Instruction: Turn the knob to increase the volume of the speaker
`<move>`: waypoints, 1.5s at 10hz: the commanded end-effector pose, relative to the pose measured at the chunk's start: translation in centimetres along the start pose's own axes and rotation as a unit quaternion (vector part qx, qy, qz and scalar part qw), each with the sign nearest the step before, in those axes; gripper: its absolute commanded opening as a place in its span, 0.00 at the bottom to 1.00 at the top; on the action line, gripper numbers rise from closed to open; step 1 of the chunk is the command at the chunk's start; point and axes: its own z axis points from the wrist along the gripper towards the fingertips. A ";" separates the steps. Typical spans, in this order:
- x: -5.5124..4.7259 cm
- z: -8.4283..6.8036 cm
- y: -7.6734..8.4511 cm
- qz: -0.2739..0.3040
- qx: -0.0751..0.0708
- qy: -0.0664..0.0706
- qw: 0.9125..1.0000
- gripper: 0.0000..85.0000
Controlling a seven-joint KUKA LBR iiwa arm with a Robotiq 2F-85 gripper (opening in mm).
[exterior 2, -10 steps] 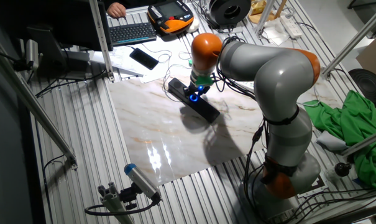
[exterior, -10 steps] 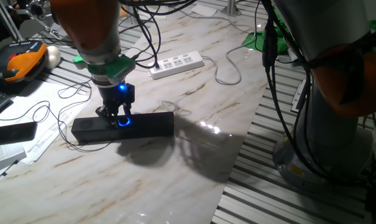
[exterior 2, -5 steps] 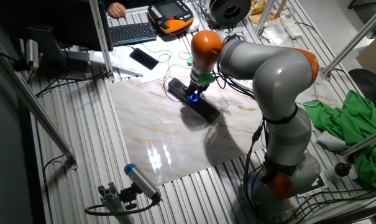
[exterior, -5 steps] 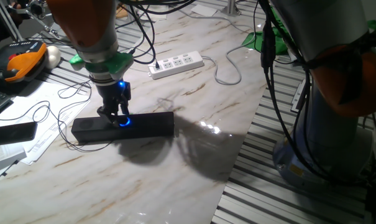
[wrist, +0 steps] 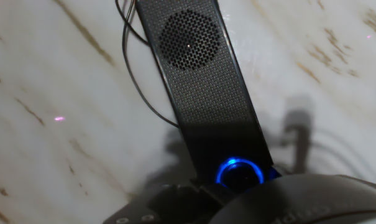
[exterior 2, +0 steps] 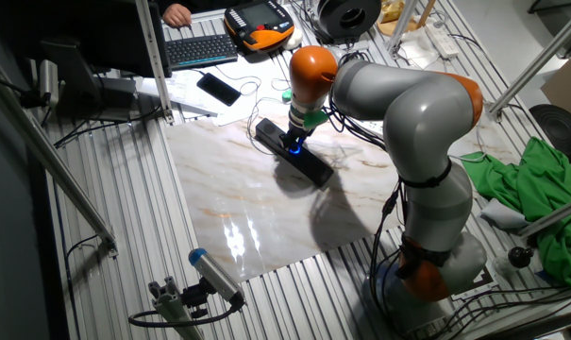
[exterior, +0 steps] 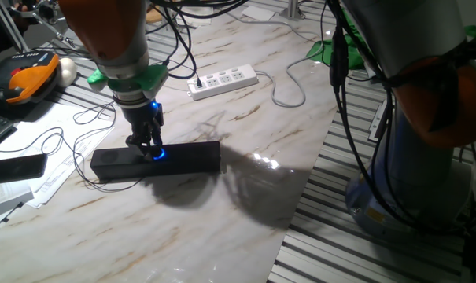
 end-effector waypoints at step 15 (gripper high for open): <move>0.2 0.1 -0.1 0.016 -0.011 0.002 1.000 0.40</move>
